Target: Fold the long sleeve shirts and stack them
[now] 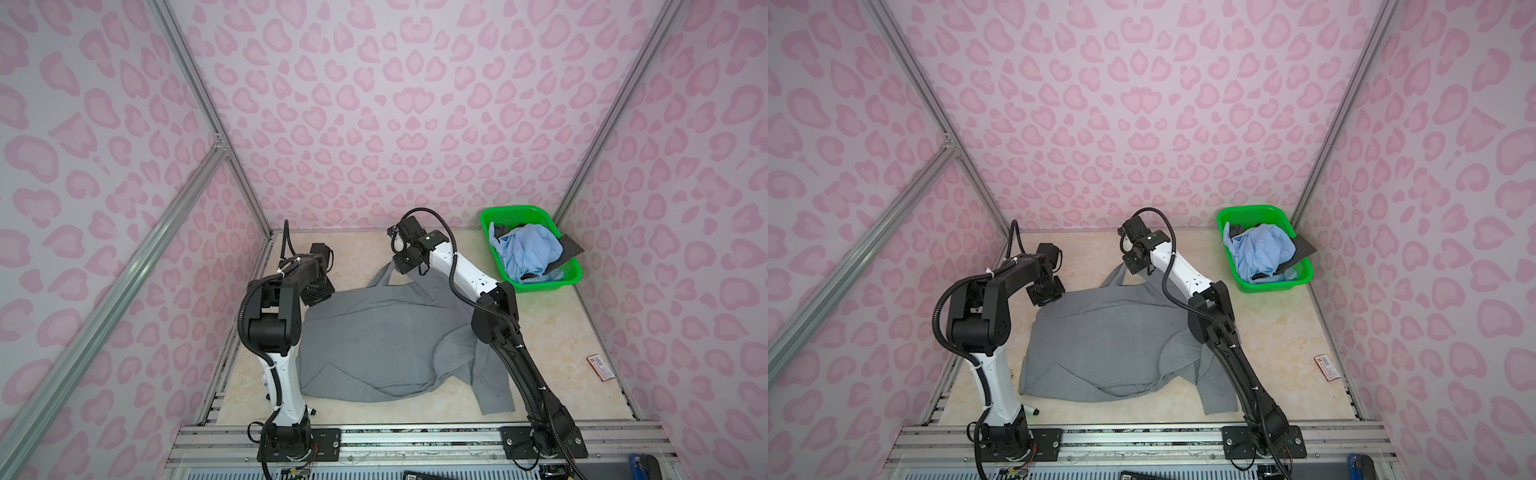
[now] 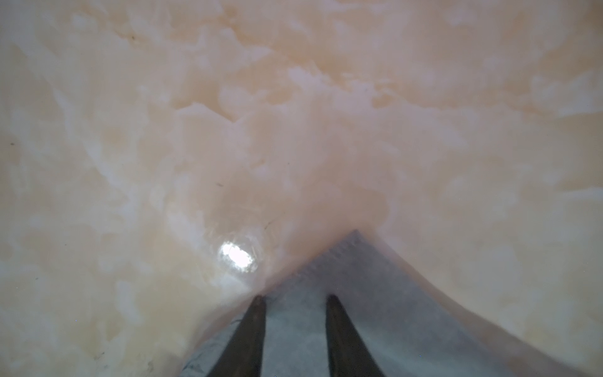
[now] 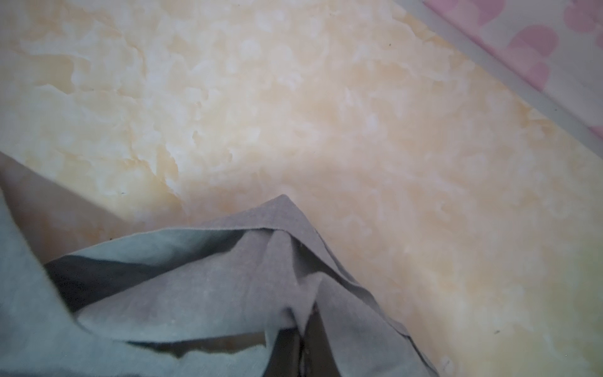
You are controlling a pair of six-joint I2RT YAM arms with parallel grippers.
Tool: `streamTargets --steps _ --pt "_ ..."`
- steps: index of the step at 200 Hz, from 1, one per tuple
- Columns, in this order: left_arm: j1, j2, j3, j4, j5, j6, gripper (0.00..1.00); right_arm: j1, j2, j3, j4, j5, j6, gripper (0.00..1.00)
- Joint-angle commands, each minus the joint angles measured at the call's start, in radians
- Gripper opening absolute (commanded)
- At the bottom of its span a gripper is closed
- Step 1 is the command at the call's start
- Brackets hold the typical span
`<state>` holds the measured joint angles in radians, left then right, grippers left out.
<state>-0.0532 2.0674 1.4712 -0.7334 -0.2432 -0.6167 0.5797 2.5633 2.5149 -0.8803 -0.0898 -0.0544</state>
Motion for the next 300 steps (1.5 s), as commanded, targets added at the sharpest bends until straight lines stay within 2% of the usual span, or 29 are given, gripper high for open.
streamTargets --steps 1,17,57,94,125,134,145,168,193,230,251,269,281,289,300 --pt "0.001 0.020 0.023 -0.004 -0.022 0.008 0.16 -0.014 -0.045 -0.031 0.045 -0.053 0.029 0.00" --pt "0.003 0.026 0.033 -0.001 -0.025 0.011 0.04 -0.025 -0.098 -0.063 0.064 -0.046 0.042 0.00" --pt "0.005 0.044 0.054 0.006 -0.038 0.020 0.04 -0.095 -0.314 -0.278 0.209 -0.070 0.160 0.00" --pt "0.008 0.048 0.059 0.018 -0.040 0.020 0.04 -0.221 -0.525 -0.623 0.471 -0.170 0.379 0.00" --pt "0.009 0.053 0.067 0.020 -0.041 0.020 0.04 -0.346 -0.587 -0.846 0.613 -0.231 0.614 0.00" --pt "0.008 0.055 0.069 0.021 -0.041 0.018 0.04 -0.376 -0.594 -0.902 0.653 -0.240 0.676 0.10" --pt "0.008 0.054 0.067 0.023 -0.040 0.015 0.04 -0.389 -0.608 -0.946 0.665 -0.207 0.684 0.24" --pt "0.007 0.046 0.067 0.033 -0.039 0.018 0.04 -0.387 -0.656 -0.994 0.679 -0.152 0.668 0.37" --pt "0.008 0.049 0.075 0.051 -0.021 0.023 0.04 -0.393 -0.684 -1.004 0.664 -0.121 0.658 0.60" --pt "0.008 -0.002 0.066 0.083 0.035 0.018 0.04 -0.371 -0.742 -1.019 0.607 -0.089 0.600 0.63" --pt "0.010 -0.050 0.061 0.052 0.078 -0.007 0.20 -0.358 -0.843 -1.119 0.576 -0.066 0.588 0.64" --pt "0.008 -0.145 -0.025 0.073 0.132 -0.058 0.52 -0.340 -0.976 -1.271 0.596 -0.029 0.578 0.67" --pt "0.010 -0.223 -0.090 0.077 0.160 -0.093 0.64 -0.326 -1.049 -1.351 0.574 -0.042 0.578 0.68" --pt "0.009 -0.280 -0.147 0.083 0.175 -0.117 0.68 -0.313 -1.097 -1.401 0.548 -0.056 0.582 0.69" --pt "0.010 -0.363 -0.229 0.089 0.205 -0.144 0.70 -0.290 -1.173 -1.477 0.518 -0.046 0.589 0.70"
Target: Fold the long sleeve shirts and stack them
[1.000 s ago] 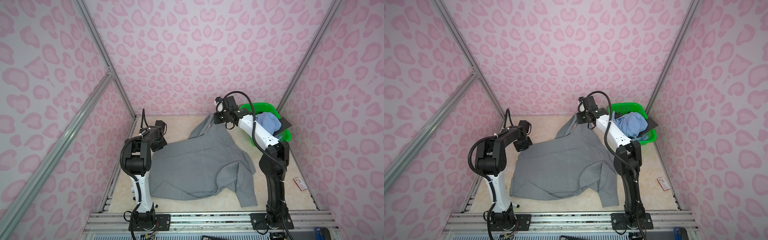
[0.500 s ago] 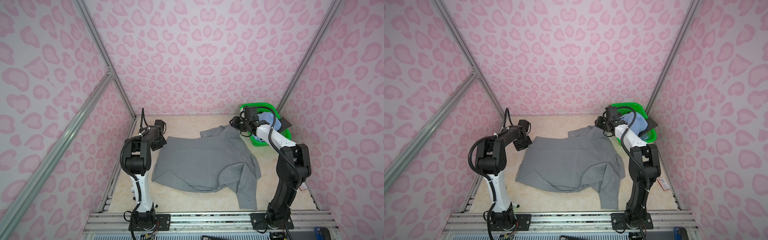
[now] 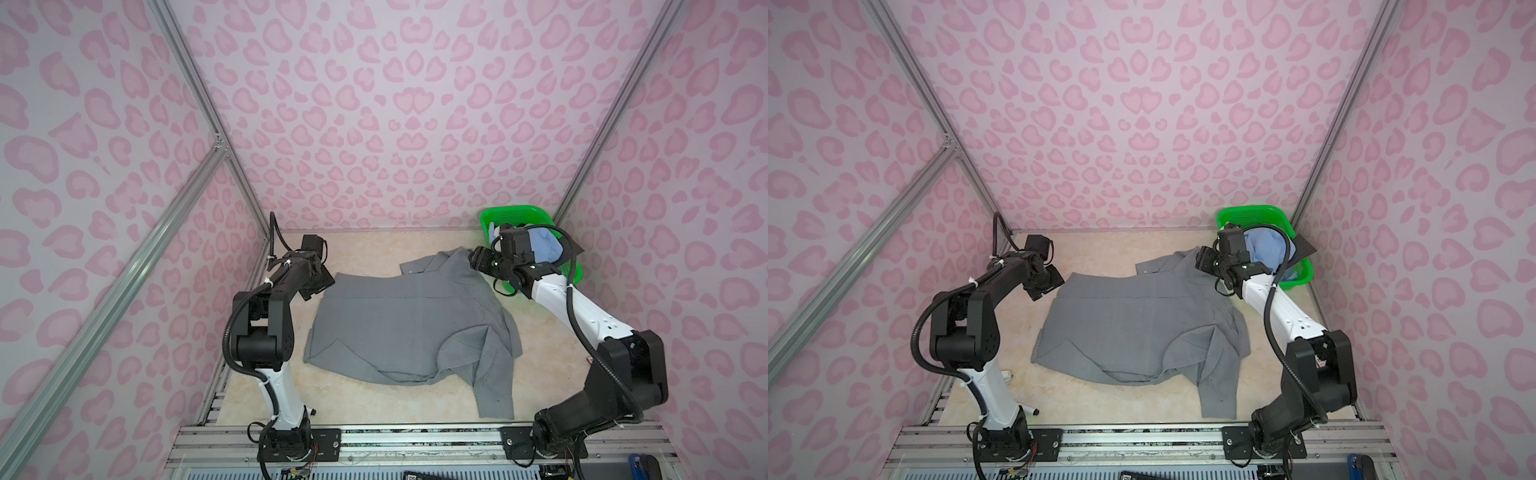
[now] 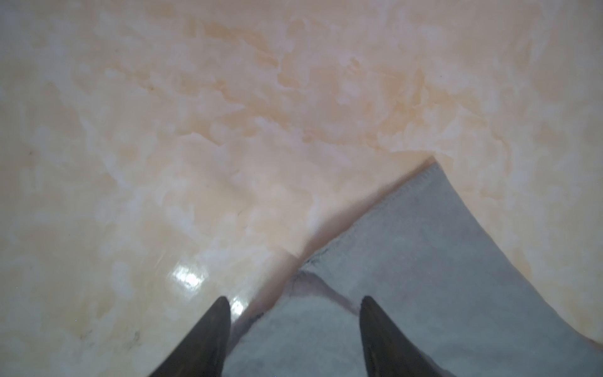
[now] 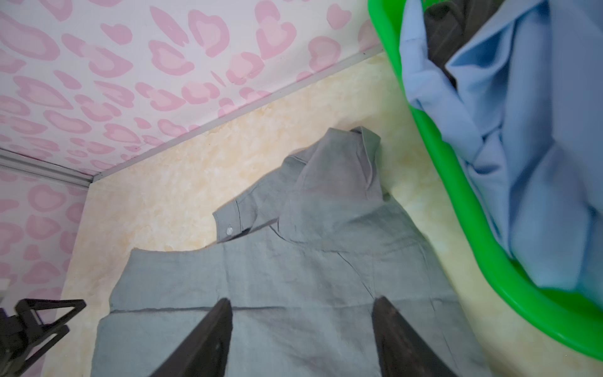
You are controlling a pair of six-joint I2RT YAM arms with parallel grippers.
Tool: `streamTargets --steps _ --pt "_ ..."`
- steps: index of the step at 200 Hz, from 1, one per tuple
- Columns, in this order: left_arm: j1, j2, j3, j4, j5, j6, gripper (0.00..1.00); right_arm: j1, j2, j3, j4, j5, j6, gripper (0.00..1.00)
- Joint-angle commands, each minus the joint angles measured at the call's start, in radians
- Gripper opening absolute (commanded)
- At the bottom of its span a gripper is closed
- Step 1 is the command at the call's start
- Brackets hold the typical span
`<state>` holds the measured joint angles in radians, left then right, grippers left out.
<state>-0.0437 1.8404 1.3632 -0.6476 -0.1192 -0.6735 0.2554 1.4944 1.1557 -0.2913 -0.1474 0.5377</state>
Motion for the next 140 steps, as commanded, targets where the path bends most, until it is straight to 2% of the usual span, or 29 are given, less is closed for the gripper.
streamTargets --steps 1,32,55,92,116,140 --pt "0.001 -0.144 -0.129 0.003 0.082 -0.089 0.70 0.035 -0.112 -0.125 -0.073 0.013 -0.003 0.70" --pt "-0.005 -0.361 -0.357 0.009 0.134 -0.136 0.70 0.113 -0.331 -0.254 -0.210 0.087 0.012 0.73" --pt "-0.019 -0.433 -0.455 -0.013 0.120 -0.128 0.70 0.183 -0.469 -0.300 -0.337 0.157 0.023 0.73" --pt "-0.117 -0.365 -0.448 -0.061 0.075 -0.089 0.68 0.243 -0.645 -0.397 -0.411 0.222 0.076 0.73" --pt "-0.195 -0.315 -0.424 -0.082 0.034 -0.082 0.67 0.249 -0.700 -0.433 -0.425 0.232 0.088 0.73" --pt "-0.230 -0.267 -0.402 -0.099 -0.028 -0.053 0.65 0.258 -0.712 -0.461 -0.433 0.232 0.097 0.73"
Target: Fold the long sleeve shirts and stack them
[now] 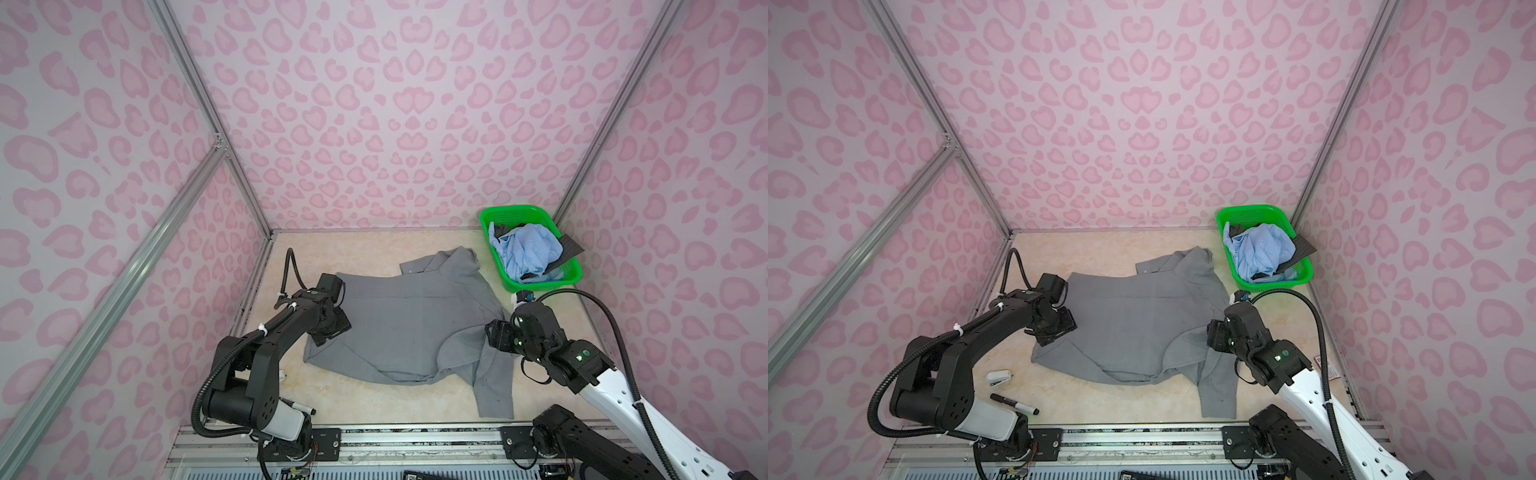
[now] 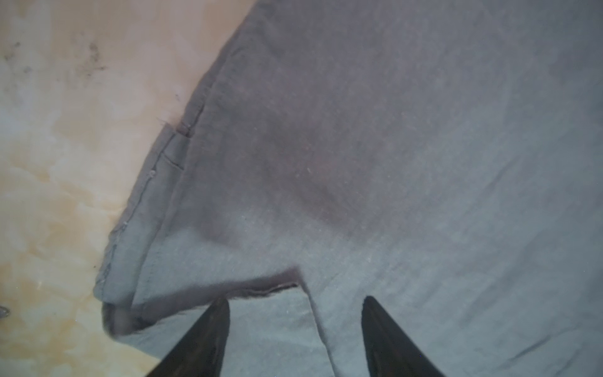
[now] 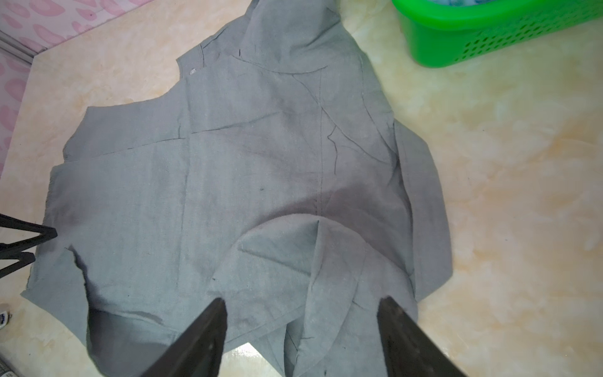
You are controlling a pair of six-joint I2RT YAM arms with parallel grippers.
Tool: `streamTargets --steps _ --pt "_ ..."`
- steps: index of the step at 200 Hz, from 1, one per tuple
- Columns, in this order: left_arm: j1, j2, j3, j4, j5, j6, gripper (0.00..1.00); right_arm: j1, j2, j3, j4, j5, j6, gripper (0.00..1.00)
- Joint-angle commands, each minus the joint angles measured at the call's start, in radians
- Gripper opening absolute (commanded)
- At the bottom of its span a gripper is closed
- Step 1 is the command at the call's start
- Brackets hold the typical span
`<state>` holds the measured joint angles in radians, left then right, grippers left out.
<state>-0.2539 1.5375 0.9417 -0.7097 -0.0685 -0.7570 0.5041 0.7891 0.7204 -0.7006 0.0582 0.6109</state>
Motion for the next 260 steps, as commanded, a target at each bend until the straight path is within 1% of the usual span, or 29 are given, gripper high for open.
streamTargets --steps 1,14,28,43,56,73,96,104,113,115,117,141,157,196,237,260 --pt "-0.020 0.038 0.020 -0.037 -0.079 0.032 0.64 0.010 -0.007 -0.027 -0.023 0.027 0.025 0.73" --pt "-0.028 0.063 0.019 -0.044 -0.092 0.040 0.62 0.013 -0.009 -0.039 -0.028 0.027 0.030 0.73" --pt "-0.033 0.070 0.004 -0.043 -0.080 0.044 0.60 0.015 -0.022 -0.047 -0.029 0.036 0.030 0.73" --pt "-0.051 0.075 -0.012 -0.036 -0.101 0.044 0.59 0.015 -0.038 -0.049 -0.033 0.046 0.025 0.73" --pt "-0.063 0.093 0.005 -0.050 -0.108 0.046 0.57 0.014 -0.041 -0.049 -0.031 0.053 0.021 0.73" --pt "-0.085 0.105 0.016 -0.053 -0.115 0.049 0.50 0.015 -0.041 -0.046 -0.027 0.052 0.022 0.73" --pt "-0.118 0.119 0.028 -0.066 -0.130 0.048 0.44 0.017 -0.052 -0.053 -0.021 0.046 0.028 0.73" --pt "-0.123 0.122 0.026 -0.068 -0.139 0.050 0.40 0.016 -0.059 -0.055 -0.019 0.049 0.027 0.73" --pt "-0.123 0.126 0.022 -0.068 -0.145 0.051 0.37 0.017 -0.066 -0.058 -0.020 0.052 0.025 0.73" --pt "-0.123 0.127 0.021 -0.069 -0.146 0.052 0.34 0.017 -0.067 -0.058 -0.022 0.051 0.025 0.73" --pt "-0.123 0.128 0.020 -0.069 -0.145 0.053 0.33 0.017 -0.069 -0.058 -0.021 0.052 0.025 0.73" --pt "-0.125 0.136 0.010 -0.065 -0.150 0.060 0.23 0.014 -0.073 -0.056 -0.030 0.062 0.019 0.73" --pt "-0.125 0.141 0.010 -0.065 -0.151 0.062 0.21 0.016 -0.071 -0.059 -0.031 0.059 0.017 0.73" --pt "-0.126 0.136 0.034 -0.081 -0.164 0.073 0.04 0.016 -0.053 -0.067 -0.044 0.064 0.031 0.73" --pt "-0.125 0.065 0.086 -0.135 -0.185 0.079 0.03 0.019 -0.011 -0.101 -0.090 0.030 0.146 0.74" --pt "-0.125 0.010 0.101 -0.158 -0.203 0.079 0.03 0.039 0.014 -0.117 -0.155 0.087 0.232 0.76"
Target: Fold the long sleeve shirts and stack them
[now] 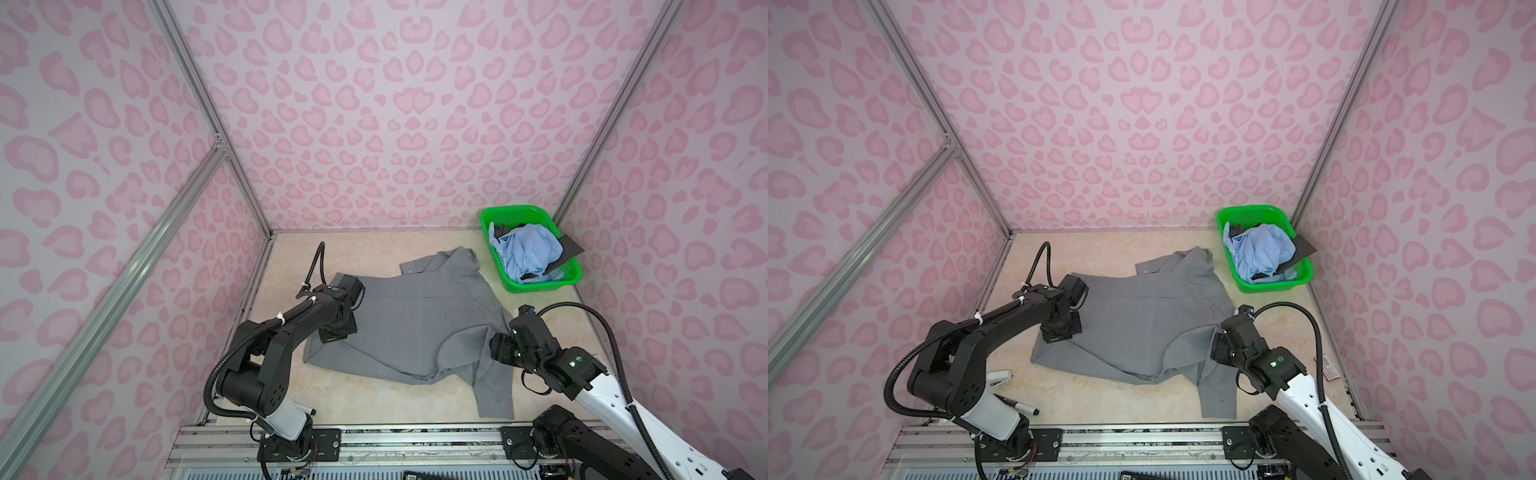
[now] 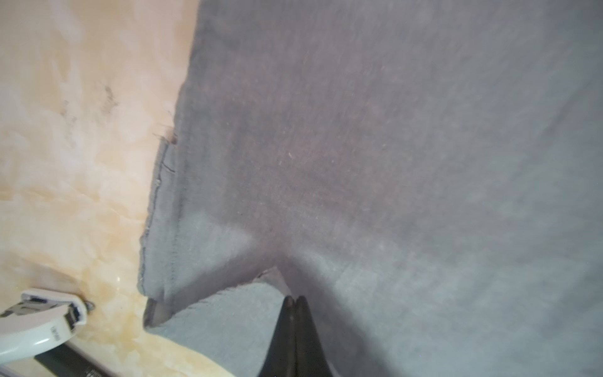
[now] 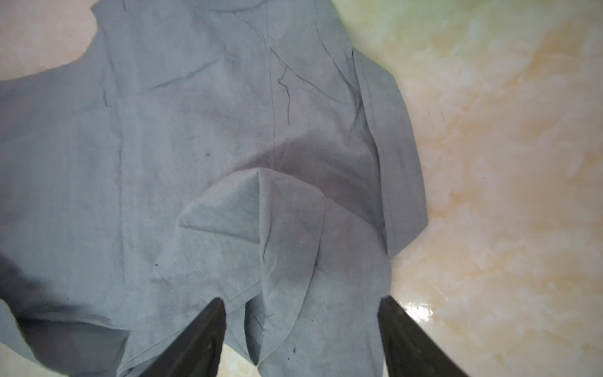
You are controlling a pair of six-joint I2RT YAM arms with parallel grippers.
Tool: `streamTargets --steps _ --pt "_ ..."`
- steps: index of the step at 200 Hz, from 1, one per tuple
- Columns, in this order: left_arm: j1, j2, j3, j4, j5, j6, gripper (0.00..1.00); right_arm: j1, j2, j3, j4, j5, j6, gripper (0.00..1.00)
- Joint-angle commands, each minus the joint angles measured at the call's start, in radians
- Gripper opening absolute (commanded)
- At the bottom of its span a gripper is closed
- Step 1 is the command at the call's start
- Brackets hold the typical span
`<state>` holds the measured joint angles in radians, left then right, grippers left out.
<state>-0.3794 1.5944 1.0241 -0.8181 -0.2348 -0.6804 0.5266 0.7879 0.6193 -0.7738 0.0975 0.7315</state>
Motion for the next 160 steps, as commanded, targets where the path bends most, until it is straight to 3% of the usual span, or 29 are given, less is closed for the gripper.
streamTargets --steps 1,23,67,97,112,135,160 --pt "0.000 -0.050 0.019 -0.050 -0.037 0.002 0.03 0.019 0.016 -0.018 -0.088 0.049 0.117 0.76" --pt "0.000 -0.095 0.022 -0.062 -0.032 -0.006 0.03 0.061 0.022 -0.032 -0.116 0.056 0.183 0.77" --pt "0.000 -0.175 0.014 -0.071 -0.049 -0.018 0.03 0.275 0.060 -0.062 -0.189 0.109 0.371 0.76" --pt "0.003 -0.176 -0.010 -0.061 -0.036 0.003 0.03 0.339 0.108 -0.095 -0.226 0.067 0.455 0.76" --pt "0.006 -0.166 -0.019 -0.054 -0.045 0.008 0.22 0.367 0.116 -0.109 -0.221 0.030 0.477 0.76" --pt "0.008 -0.124 -0.021 -0.047 -0.042 0.016 0.61 0.452 0.104 -0.119 -0.217 0.015 0.547 0.76" --pt "0.010 -0.059 -0.006 -0.049 -0.059 0.015 0.73 0.526 0.133 -0.116 -0.262 0.048 0.599 0.77"
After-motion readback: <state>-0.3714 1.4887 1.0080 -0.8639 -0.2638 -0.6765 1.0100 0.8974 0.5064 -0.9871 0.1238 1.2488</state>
